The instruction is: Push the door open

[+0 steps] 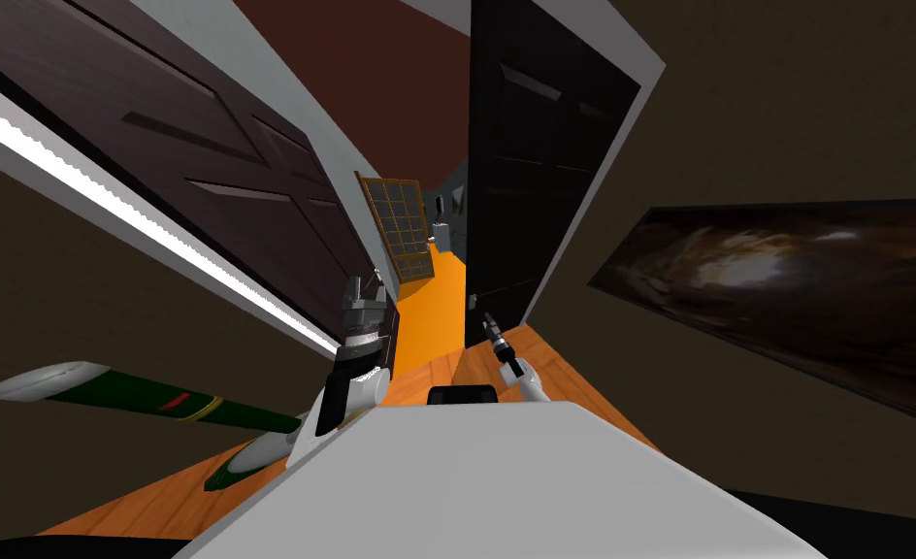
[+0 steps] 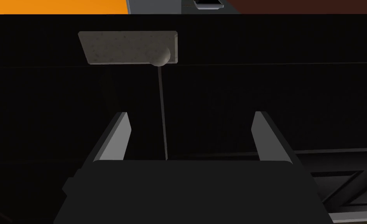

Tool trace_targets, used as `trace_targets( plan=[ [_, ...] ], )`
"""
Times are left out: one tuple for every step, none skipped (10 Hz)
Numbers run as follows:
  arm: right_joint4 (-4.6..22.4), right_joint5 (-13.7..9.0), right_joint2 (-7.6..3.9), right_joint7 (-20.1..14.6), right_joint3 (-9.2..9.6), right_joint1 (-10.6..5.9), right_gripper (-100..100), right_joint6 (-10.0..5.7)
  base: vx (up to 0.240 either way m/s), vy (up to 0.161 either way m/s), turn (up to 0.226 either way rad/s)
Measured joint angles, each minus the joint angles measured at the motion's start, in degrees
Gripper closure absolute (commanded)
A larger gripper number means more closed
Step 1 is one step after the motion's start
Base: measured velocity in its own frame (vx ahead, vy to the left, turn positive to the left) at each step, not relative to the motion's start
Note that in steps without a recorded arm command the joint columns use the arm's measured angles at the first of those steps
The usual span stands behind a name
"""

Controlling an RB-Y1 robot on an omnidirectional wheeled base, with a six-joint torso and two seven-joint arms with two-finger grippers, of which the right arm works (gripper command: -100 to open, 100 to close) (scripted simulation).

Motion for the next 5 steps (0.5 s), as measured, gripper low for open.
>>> trace_targets(
  plan=[
    [2.0, 0.1, 0.18, 0.0, -0.03, -0.72, -100, -0.59, 0.126, -0.092, 0.046],
    [2.8, 0.3, 0.45, -0.1, 0.18, -1.0, -100, -0.46, 0.108, -0.08, 0.039],
    [4.6, 0.4, 0.53, -0.2, 0.12, -1.86, -100, -0.77, 0.093, -0.064, 0.031],
    [4.9, 0.6, 0.62, -0.4, 0.31, -1.86, -100, -0.66, 0.063, -0.05, 0.023],
    [6.4, 0.6, 0.85, -0.4, 0.24, -2.45, -100, -1.02, 0.054, -0.046, 0.028]
  ],
)
